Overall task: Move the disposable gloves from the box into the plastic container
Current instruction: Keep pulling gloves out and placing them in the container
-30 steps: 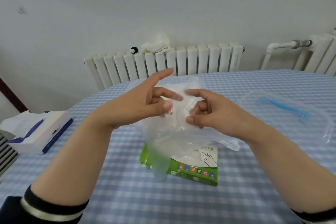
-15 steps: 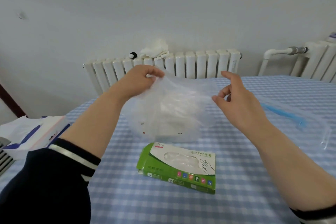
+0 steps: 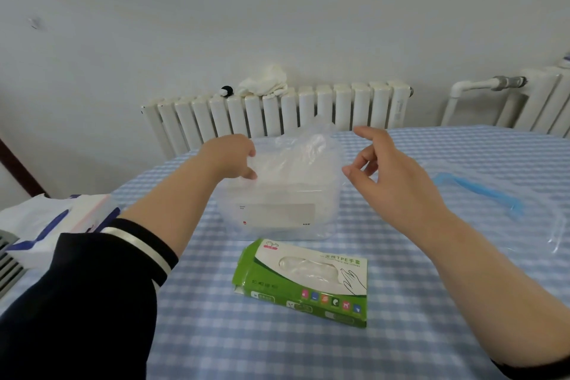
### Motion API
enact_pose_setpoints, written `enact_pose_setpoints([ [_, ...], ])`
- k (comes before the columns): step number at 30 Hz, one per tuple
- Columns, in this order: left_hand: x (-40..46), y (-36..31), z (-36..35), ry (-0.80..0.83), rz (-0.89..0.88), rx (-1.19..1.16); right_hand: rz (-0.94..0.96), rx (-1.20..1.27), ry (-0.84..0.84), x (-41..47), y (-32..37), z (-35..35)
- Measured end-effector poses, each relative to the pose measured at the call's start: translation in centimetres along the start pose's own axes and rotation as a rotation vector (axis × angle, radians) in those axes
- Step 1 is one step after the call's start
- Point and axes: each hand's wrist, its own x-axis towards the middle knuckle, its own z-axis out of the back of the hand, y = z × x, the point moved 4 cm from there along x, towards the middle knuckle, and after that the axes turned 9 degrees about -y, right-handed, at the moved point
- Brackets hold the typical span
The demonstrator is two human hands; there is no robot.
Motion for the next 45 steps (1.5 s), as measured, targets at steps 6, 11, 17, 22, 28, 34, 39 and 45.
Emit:
enact_pose_setpoints([
  [6, -0.5, 0.4, 0.8, 0.004, -0.037, 0.243, 0.021, -0.016, 0.046, -0.1, 0.3, -0.1],
  [11, -0.6, -2.7, 3.6, -0.268, -0.081, -0.07, 0.044, -0.003, 0.039, -0.1, 0.5, -0.2],
  [17, 0.5, -7.4, -1.5, 0.287, -0.273, -0.134, 0.067, -0.016, 0.09, -0.6, 1.2, -0.4],
  [22, 0.9, -7.2, -3.3, 0.42, -0.271, -0.143, 0.062, -0.025, 0.455, -1.2, 1.4, -1.3],
  [28, -1.7, -5.9, 2.0, 0.003, -0.193, -0.373, 0.098, -0.054, 0.814, -3.4, 1.9, -3.9],
  [34, -10.1, -6.3, 1.1, -0.687, -0.353, -0.776, 0.111, -0.047, 0.892, -5.2, 1.1, -7.3],
  [39, -13.0, -6.2, -6.2, -0.295, -0.348, -0.652, 0.137, -0.036, 0.909, -5.6, 0.6, -8.0],
  [45, -13.5, -5.2, -10.6, -0.055, -0.299, -0.556, 0.271, -0.164, 0.766, -5.7, 1.1, -9.1],
])
